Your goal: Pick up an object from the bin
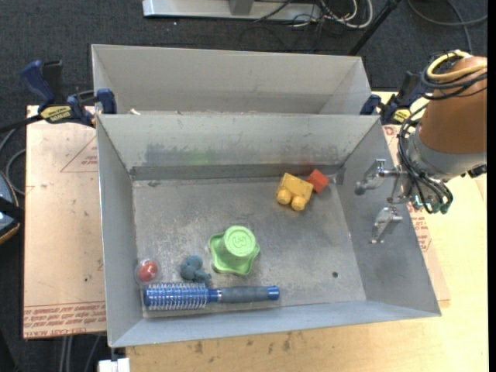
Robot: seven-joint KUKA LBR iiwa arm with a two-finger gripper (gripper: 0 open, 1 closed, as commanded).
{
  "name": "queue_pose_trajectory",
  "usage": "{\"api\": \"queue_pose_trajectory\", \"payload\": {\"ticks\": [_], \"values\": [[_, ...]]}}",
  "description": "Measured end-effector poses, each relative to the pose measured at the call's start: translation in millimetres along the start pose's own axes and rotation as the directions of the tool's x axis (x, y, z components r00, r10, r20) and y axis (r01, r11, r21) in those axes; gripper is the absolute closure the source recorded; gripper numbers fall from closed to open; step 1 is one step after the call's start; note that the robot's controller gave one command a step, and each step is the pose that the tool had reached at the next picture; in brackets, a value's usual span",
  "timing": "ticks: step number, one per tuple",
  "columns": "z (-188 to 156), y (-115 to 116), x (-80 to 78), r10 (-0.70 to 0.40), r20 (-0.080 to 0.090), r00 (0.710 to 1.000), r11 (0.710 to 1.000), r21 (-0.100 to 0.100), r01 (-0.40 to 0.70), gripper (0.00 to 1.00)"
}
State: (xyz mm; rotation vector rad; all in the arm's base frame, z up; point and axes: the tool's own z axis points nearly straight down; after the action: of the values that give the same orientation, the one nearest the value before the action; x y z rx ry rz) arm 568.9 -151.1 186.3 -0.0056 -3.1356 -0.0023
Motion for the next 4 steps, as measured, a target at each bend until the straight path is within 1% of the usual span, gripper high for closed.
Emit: {"api": "queue_pose_trajectory", "payload": {"ticks": [1, 2, 3, 4], "values": [[38.1, 83.1, 83.0, -0.111, -0.003, 0.994, 0.994, -0.004, 0.111, 0.0], [-4.3, 187.3, 49.1, -0.146, 0.013, 0.989, 0.989, -0.002, 0.147, 0.0], [54.6, 226.1, 62.9, -0.342, 0.028, 0.939, 0.94, 0.005, 0.342, 0.0], [28.4, 269.7, 81.2, -0.432, 0.01, 0.902, 0.902, 0.002, 0.432, 0.0]]}}
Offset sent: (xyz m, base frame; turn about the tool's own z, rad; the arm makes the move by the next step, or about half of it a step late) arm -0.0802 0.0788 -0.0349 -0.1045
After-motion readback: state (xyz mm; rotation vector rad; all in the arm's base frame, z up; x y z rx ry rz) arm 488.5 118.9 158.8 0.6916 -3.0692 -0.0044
